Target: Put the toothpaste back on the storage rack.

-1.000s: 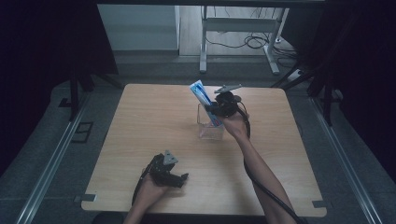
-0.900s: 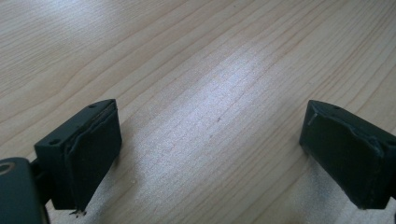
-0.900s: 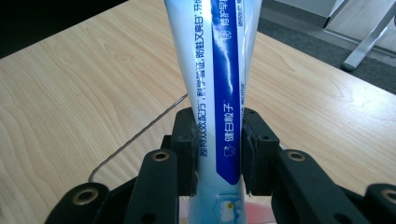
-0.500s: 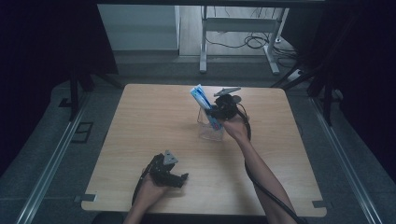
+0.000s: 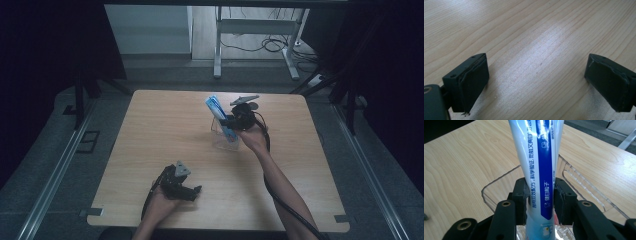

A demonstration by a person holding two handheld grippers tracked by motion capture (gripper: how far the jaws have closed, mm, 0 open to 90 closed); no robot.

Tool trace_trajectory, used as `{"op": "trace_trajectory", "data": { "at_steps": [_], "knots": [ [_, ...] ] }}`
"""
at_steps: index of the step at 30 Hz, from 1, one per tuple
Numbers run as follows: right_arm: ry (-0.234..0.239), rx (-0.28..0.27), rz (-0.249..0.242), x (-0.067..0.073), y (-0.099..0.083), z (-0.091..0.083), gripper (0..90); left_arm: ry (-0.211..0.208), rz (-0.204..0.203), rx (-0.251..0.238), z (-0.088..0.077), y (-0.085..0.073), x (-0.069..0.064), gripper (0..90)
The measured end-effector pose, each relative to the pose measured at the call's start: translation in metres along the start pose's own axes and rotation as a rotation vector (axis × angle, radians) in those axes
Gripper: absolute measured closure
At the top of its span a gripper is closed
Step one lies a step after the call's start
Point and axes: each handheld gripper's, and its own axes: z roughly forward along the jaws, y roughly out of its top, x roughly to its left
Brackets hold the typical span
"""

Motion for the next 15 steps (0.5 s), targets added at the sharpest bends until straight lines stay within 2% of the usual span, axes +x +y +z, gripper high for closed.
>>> {"op": "trace_trajectory", "data": {
  "at_steps": [15],
  "knots": [
    [0.018,0.01,0.009,0.0001,-0.0049,-0.0026,56.4,0.001,0.0,0.0,0.0,0.0,0.0,5.7]
  ]
}}
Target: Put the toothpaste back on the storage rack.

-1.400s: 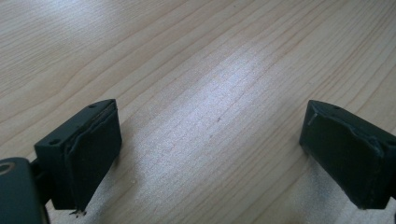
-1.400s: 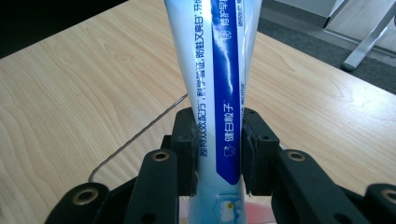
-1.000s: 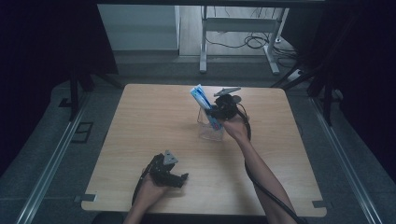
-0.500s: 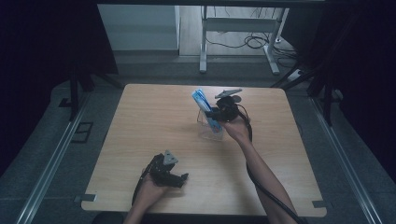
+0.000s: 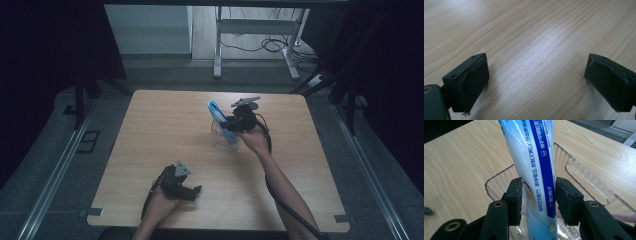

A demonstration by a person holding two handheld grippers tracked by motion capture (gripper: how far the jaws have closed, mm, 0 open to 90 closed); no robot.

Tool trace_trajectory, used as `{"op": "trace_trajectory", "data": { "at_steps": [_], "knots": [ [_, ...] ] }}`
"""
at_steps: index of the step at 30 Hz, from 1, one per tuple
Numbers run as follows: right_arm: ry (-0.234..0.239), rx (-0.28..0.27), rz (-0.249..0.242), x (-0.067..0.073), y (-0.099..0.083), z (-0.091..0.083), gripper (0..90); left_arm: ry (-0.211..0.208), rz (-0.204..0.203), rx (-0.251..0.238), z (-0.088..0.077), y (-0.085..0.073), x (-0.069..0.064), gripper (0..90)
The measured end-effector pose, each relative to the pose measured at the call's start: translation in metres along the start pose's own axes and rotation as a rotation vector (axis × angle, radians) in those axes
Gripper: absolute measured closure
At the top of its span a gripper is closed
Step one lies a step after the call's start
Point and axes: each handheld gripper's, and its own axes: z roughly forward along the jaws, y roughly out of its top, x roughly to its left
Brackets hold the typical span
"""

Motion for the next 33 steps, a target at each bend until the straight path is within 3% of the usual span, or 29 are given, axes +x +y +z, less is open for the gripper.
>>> {"op": "trace_trajectory", "data": {
  "at_steps": [14,33],
  "knots": [
    [-0.004,-0.012,0.017,0.001,-0.002,-0.007,51.0,0.002,0.005,-0.001,0.0,0.0,0.0,5.7],
    [-0.005,-0.001,-0.014,0.009,-0.002,-0.015,39.5,0.002,0.006,-0.001,0.0,0.0,0.0,5.7]
  ]
}}
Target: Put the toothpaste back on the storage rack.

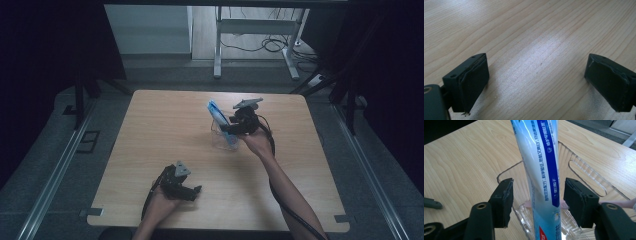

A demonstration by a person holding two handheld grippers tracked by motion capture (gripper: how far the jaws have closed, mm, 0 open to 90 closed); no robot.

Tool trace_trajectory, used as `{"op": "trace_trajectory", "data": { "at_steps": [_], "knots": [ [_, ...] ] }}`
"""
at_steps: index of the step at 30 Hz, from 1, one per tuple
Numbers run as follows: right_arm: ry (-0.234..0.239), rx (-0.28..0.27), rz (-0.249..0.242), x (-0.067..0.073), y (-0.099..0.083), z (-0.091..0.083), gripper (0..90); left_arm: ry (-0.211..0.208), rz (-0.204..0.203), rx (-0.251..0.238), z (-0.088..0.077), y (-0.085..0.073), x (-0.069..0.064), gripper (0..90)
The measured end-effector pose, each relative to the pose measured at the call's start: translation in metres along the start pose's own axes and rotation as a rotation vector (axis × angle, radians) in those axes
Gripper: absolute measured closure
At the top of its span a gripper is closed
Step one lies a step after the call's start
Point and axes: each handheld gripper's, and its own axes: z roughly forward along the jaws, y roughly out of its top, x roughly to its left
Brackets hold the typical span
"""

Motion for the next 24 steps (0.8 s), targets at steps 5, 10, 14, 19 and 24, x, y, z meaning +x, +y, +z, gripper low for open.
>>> {"op": "trace_trajectory", "data": {
  "at_steps": [5,10,14,19,24],
  "knots": [
    [0.005,0.001,-0.009,0.002,-0.001,-0.003,35.7,0.0,-0.001,0.0,0.0,0.0,0.0,5.7],
    [0.005,-0.005,-0.019,0.004,-0.001,-0.008,30.9,0.0,-0.001,-0.001,0.0,0.0,0.0,5.7],
    [0.006,-0.02,-0.024,0.005,0.0,-0.012,26.8,0.0,-0.001,0.0,0.0,0.0,0.0,5.7],
    [0.013,-0.029,-0.036,0.008,0.0,-0.017,22.0,0.0,0.0,0.0,0.0,0.0,0.0,5.7],
    [0.015,-0.036,-0.053,0.011,-0.001,-0.024,18.1,0.0,0.0,0.0,0.0,0.0,0.0,5.8]
  ]
}}
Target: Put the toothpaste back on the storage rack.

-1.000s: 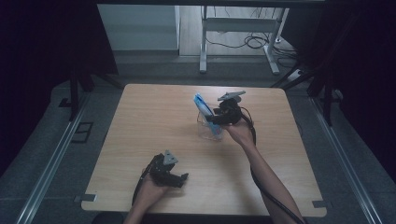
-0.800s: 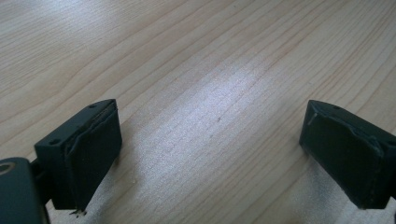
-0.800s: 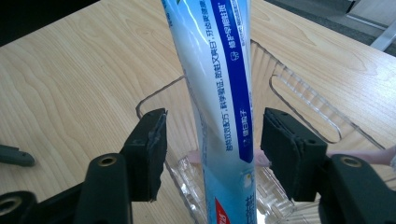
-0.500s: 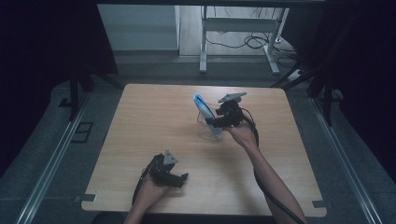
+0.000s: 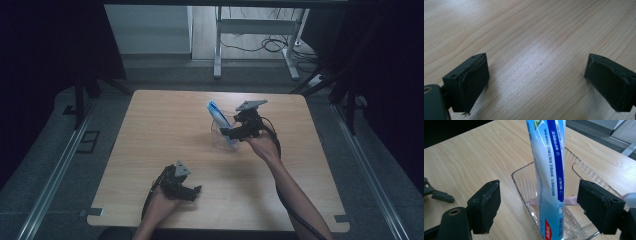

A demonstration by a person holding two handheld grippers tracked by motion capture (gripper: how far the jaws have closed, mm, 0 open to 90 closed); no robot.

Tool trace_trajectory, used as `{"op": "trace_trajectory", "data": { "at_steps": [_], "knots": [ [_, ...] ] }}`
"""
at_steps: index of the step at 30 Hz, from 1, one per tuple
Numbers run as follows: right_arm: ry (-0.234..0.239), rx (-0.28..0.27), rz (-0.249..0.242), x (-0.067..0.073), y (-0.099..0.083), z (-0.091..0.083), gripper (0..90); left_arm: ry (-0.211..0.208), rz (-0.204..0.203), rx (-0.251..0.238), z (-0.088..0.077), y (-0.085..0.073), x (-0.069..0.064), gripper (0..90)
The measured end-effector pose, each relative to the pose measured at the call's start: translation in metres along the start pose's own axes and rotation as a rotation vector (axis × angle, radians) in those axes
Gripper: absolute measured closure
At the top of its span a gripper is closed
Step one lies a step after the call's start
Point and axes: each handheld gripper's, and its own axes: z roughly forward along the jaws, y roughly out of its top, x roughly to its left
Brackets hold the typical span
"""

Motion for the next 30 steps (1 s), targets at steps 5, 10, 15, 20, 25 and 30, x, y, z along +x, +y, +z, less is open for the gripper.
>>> {"op": "trace_trajectory", "data": {
  "at_steps": [5,10,15,20,25,30],
  "knots": [
    [0.004,0.005,-0.013,0.004,-0.001,-0.006,15.3,0.0,0.0,0.0,0.0,0.0,0.0,5.7],
    [0.0,0.02,-0.035,0.007,-0.005,-0.012,13.6,0.001,0.002,0.0,0.0,0.0,0.0,5.8],
    [-0.002,0.033,-0.039,0.01,-0.009,-0.016,12.6,0.001,0.005,0.001,0.0,0.0,0.0,5.7],
    [0.0,0.048,-0.046,0.013,-0.013,-0.02,9.2,0.002,0.006,0.002,0.0,0.0,0.0,5.7],
    [-0.007,0.068,-0.067,0.018,-0.017,-0.023,3.9,0.001,0.003,0.002,0.0,0.0,0.0,5.8],
    [-0.009,0.075,-0.082,0.023,-0.022,-0.027,1.8,0.001,0.006,0.003,0.0,0.0,0.0,5.8]
  ]
}}
